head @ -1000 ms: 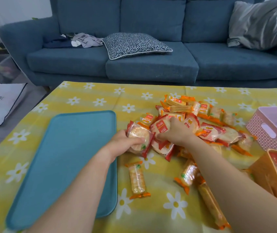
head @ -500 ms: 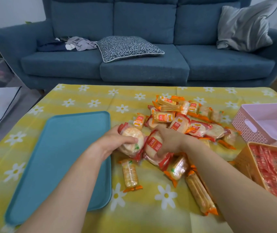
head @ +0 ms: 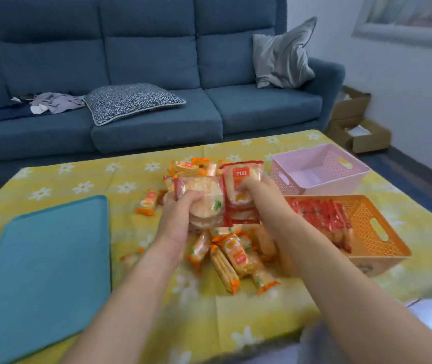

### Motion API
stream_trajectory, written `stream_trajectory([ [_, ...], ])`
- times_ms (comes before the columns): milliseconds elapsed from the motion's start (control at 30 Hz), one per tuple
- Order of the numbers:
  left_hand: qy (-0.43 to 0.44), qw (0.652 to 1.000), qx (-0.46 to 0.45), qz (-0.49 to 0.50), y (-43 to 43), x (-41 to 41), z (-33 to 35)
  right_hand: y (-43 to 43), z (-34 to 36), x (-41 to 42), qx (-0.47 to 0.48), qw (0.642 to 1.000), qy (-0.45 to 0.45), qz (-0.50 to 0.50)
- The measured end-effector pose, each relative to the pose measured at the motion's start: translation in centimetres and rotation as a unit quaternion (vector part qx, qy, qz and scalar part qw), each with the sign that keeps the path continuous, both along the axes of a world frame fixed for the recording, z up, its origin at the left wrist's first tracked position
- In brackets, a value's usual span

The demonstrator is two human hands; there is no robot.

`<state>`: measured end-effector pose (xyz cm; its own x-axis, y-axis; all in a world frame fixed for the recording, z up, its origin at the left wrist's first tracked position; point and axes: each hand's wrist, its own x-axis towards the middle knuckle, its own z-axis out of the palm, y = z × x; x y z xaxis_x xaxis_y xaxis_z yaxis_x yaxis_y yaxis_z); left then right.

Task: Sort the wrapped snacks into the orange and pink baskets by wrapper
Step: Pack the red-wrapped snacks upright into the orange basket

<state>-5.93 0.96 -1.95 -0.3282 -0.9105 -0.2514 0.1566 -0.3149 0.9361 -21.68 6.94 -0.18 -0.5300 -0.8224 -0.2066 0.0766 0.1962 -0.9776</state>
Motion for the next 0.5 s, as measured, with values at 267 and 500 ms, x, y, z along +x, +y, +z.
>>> stream_trajectory([
  [267, -0.092, 0.973, -0.159, -0.136, 9.6, -16.5, 0.7, 12.0, 1.8, -12.0, -0.038, 0.971, 0.131, -0.195],
  [500, -0.456, 0.75, -0.366, -0.309, 10.9, -20.4, -1.9, 15.1, -1.9, -19.3, 0.214, 0.922, 0.317, -0.063],
])
